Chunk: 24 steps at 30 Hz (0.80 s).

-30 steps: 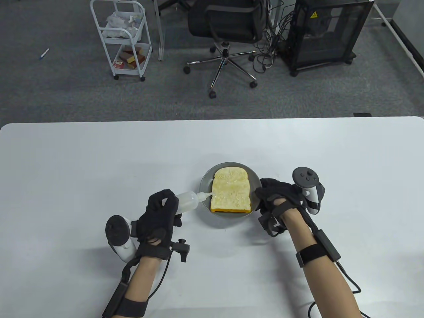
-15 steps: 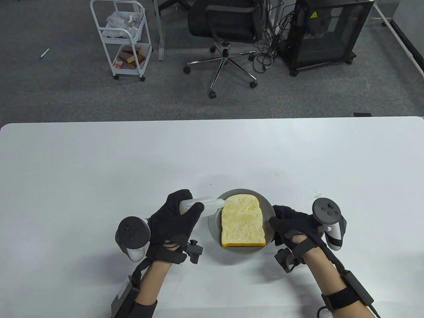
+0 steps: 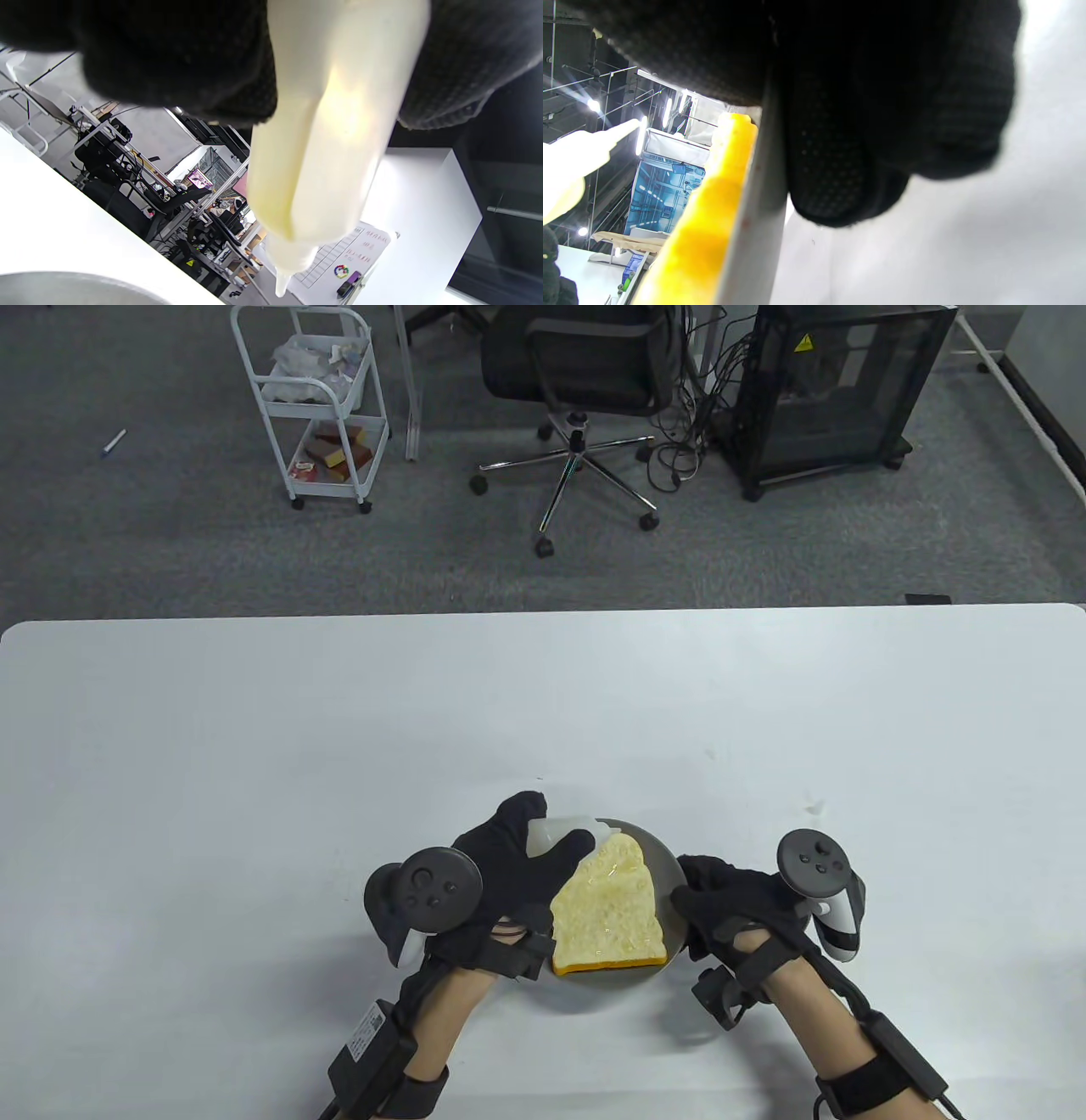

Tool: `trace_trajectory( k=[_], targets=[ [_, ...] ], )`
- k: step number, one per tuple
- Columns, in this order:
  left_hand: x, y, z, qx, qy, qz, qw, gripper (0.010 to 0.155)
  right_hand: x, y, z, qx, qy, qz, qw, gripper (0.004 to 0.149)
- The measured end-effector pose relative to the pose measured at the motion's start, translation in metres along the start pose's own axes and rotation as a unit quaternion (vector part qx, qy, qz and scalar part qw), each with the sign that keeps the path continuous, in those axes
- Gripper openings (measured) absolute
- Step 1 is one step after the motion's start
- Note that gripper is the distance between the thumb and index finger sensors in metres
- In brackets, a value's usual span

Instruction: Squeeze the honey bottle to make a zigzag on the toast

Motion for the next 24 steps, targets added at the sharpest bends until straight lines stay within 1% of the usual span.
trace_trajectory(
  k=[7, 11, 18, 24],
  targets=[
    [-0.008, 0.005, -0.016, 0.028, -0.035, -0.028, 0.999, 0.071, 0.0, 0.0, 0.007, -0.004, 0.0, -0.001, 1.0, 0.057],
    [-0.011, 0.006, -0.021, 0.032, -0.051, -0.04, 0.997, 0.071, 0.001, -0.001, 0.01, -0.012, -0.003, 0.0, 1.0, 0.057],
    [-0.01, 0.006, -0.021, 0.03, -0.055, -0.042, 0.997, 0.07, 0.001, -0.001, 0.011, -0.015, 0.002, 0.002, 1.0, 0.057],
    [-0.004, 0.005, -0.014, 0.024, -0.065, -0.043, 0.997, 0.07, 0.001, -0.001, 0.012, -0.019, 0.0, 0.001, 1.0, 0.057]
  ],
)
Point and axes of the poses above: the tracker on the back of each hand, its own x axis roughly to the little-finger side, its own y axis roughly from the fingertips to the wrist, z = x × y, the point moved 4 cm from there along -y, roughly from the wrist to the fingertips, and after that the axes turned 13 degrees about -x, right-handed, at the moved point
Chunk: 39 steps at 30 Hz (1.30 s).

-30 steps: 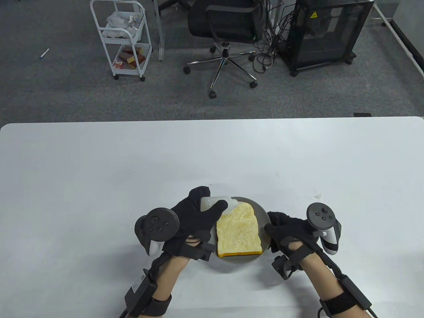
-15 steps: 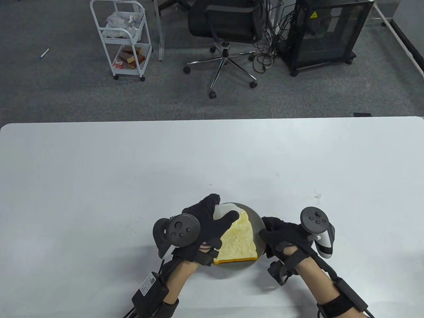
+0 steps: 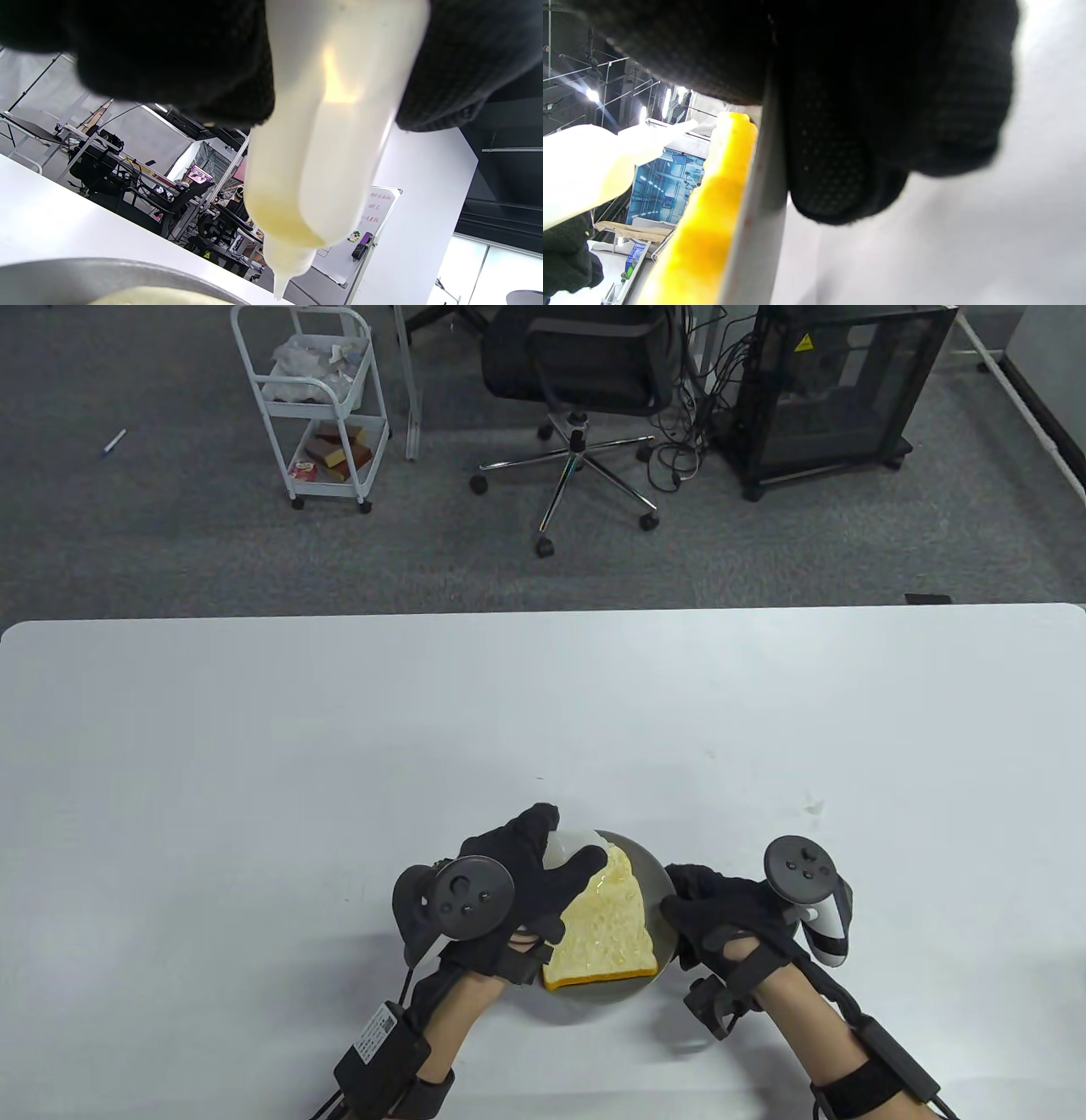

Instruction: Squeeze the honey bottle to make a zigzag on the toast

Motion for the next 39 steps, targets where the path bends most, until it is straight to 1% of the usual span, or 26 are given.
trace_trajectory(
  k=[13, 27, 39],
  targets=[
    [0.016, 0.001, 0.013, -0.01, 0.0, 0.016, 1.0, 0.07, 0.0, 0.0, -0.002, 0.001, -0.01, -0.003, 1.0, 0.057],
    [0.026, 0.001, 0.026, -0.021, -0.013, 0.027, 0.999, 0.07, 0.0, 0.001, -0.007, 0.005, -0.018, -0.004, 1.0, 0.057],
    [0.03, 0.0, 0.032, -0.02, -0.019, 0.034, 0.999, 0.07, 0.0, 0.002, -0.011, 0.01, -0.024, -0.002, 1.0, 0.057]
  ],
)
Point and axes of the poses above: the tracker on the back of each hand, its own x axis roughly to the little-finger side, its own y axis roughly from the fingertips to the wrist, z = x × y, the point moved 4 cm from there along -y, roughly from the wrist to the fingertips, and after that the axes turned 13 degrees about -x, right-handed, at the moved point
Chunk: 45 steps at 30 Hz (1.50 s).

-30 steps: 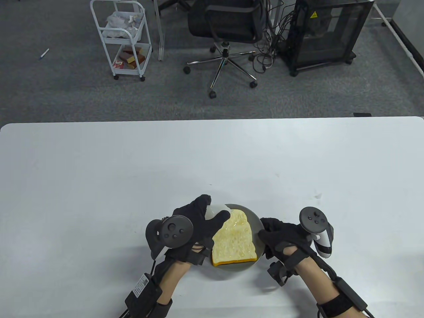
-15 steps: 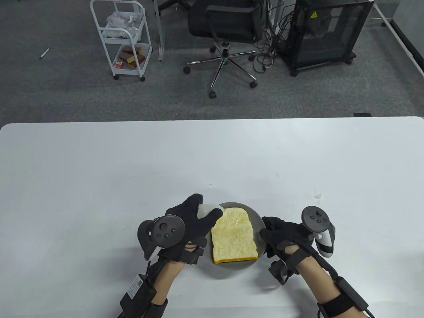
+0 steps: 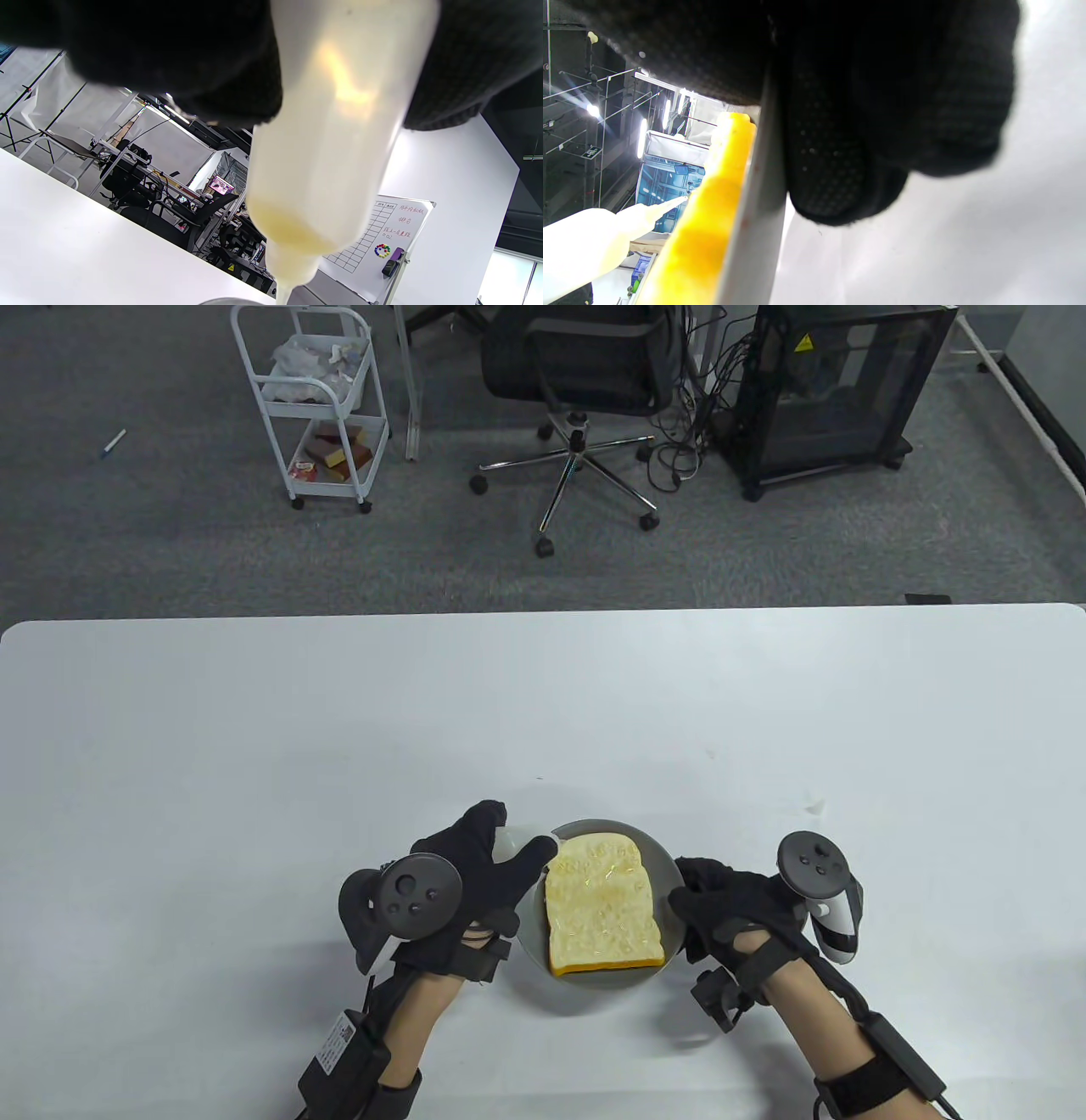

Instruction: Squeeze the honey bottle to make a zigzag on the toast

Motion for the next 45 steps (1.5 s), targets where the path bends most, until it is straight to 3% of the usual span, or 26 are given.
trace_trajectory(
  k=[15, 45],
  targets=[
    [0.002, 0.0, 0.003, 0.013, 0.003, 0.008, 1.0, 0.071, 0.0, 0.001, -0.004, 0.003, -0.003, 0.001, 1.0, 0.057],
    [-0.029, 0.007, -0.029, 0.054, 0.034, -0.015, 0.998, 0.071, 0.002, -0.002, 0.001, -0.007, 0.003, 0.006, 1.0, 0.057]
  ],
)
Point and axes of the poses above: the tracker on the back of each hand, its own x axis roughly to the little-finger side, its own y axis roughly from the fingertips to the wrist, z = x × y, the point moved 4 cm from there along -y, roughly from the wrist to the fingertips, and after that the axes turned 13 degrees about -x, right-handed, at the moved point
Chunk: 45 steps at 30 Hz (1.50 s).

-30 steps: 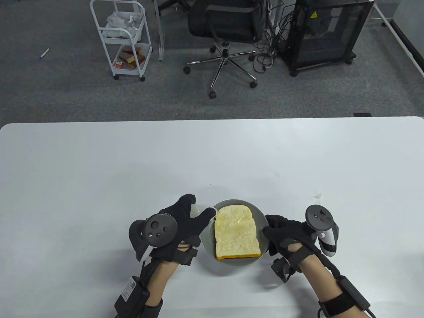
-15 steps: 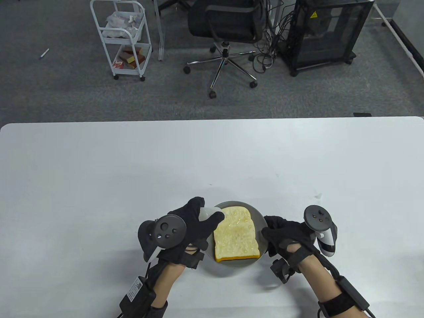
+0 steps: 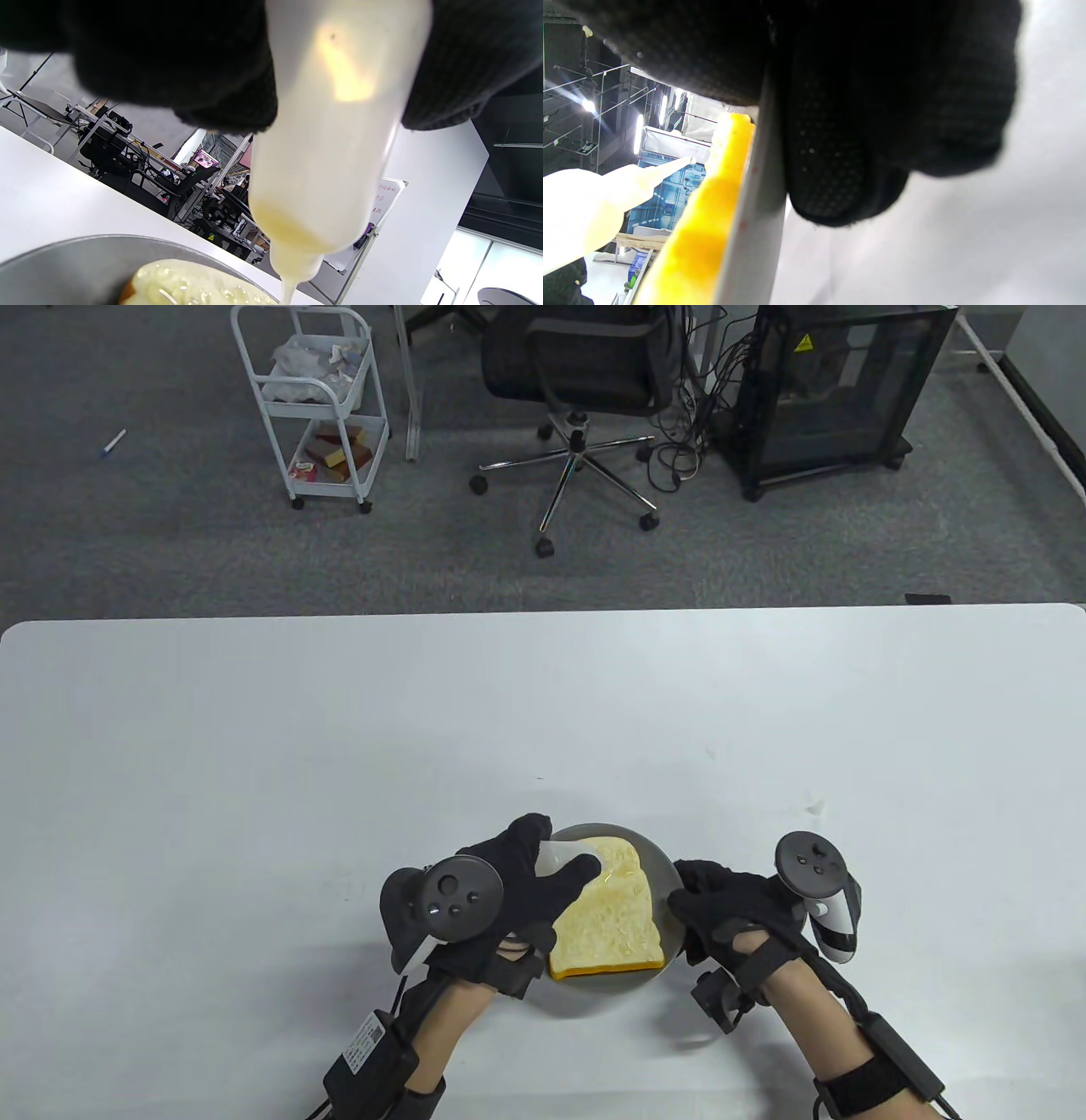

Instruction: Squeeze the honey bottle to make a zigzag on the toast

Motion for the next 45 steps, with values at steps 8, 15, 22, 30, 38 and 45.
trace_trajectory(
  k=[8, 15, 22, 30, 38, 45],
  targets=[
    [-0.009, -0.001, -0.009, 0.011, 0.017, -0.007, 1.0, 0.071, 0.0, -0.001, 0.001, -0.002, 0.001, 0.001, 1.0, 0.057],
    [-0.014, 0.002, -0.011, 0.02, 0.022, -0.014, 0.999, 0.071, 0.0, -0.001, 0.0, -0.001, 0.0, -0.001, 1.0, 0.057],
    [-0.014, 0.006, -0.006, 0.023, 0.024, -0.017, 0.999, 0.071, 0.0, 0.0, -0.001, 0.001, -0.001, -0.002, 1.0, 0.057],
    [-0.009, 0.006, 0.005, 0.021, 0.026, -0.011, 0.999, 0.071, 0.0, 0.0, -0.003, 0.002, -0.003, -0.004, 1.0, 0.057],
    [-0.001, 0.004, 0.012, 0.028, 0.023, 0.0, 0.999, 0.071, 0.0, 0.001, -0.007, 0.009, -0.008, -0.004, 1.0, 0.057],
    [0.007, 0.002, 0.02, 0.03, 0.026, 0.012, 0.999, 0.071, 0.0, 0.002, -0.011, 0.012, -0.011, -0.005, 1.0, 0.057]
  ],
)
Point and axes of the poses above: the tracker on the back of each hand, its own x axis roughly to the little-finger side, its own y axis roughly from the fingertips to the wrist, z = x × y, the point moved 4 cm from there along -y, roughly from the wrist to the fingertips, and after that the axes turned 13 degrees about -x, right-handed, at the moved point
